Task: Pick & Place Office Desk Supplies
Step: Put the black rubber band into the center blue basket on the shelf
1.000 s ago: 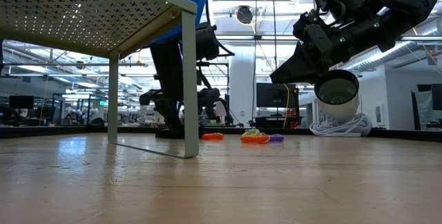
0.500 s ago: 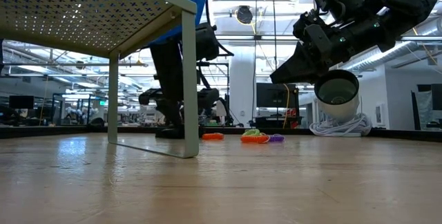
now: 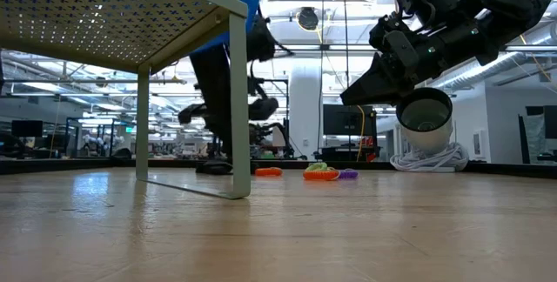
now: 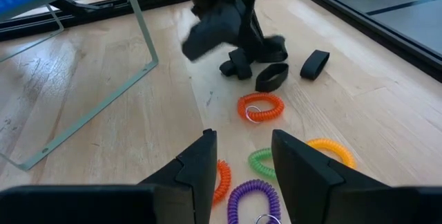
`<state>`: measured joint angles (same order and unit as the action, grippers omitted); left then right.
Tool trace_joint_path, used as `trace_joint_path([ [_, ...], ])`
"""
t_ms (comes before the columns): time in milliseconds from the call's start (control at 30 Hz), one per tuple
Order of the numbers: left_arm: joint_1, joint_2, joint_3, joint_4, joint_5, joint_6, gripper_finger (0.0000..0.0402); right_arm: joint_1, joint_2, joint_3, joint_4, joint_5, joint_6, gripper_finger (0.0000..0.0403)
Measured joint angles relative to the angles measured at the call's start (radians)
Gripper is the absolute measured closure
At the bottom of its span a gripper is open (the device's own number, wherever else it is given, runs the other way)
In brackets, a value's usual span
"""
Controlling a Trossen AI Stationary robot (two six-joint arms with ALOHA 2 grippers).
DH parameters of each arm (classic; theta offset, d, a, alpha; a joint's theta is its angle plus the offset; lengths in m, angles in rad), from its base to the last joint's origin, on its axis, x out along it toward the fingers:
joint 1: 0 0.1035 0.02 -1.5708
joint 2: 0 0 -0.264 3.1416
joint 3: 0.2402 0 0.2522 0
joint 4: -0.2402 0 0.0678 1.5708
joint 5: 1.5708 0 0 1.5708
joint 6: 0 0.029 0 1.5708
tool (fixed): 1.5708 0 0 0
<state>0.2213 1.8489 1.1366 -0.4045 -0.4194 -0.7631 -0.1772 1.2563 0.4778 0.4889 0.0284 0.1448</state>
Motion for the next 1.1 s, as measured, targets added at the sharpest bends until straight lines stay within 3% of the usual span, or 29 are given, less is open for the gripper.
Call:
trace_joint_path([
  [167, -0.013, -0.079, 0.000, 0.018, -0.023, 0.032, 0.0365, 0.000, 0.000, 0.000, 0.000, 0.000, 0.000, 0.0275],
  [367, -0.042, -0.196, 0.000, 0.021, -0.009, 0.088, 0.0389, 0.000, 0.000, 0.000, 0.000, 0.000, 0.000, 0.0275],
  [500, -0.073, -0.286, 0.000, 0.022, 0.045, 0.117, 0.0393, 0.000, 0.000, 0.000, 0.000, 0.000, 0.000, 0.0275],
  [767, -0.181, -0.475, 0.000, 0.040, 0.174, 0.215, 0.0348, 0.000, 0.000, 0.000, 0.000, 0.000, 0.000, 0.0275],
  [933, -0.297, -0.590, 0.000, 0.038, 0.239, 0.298, 0.0357, 0.000, 0.000, 0.000, 0.000, 0.000, 0.000, 0.0275],
  [1100, -0.447, -0.677, 0.000, 0.035, 0.373, 0.350, 0.0374, 0.000, 0.000, 0.000, 0.000, -0.003, 0.000, 0.0275],
])
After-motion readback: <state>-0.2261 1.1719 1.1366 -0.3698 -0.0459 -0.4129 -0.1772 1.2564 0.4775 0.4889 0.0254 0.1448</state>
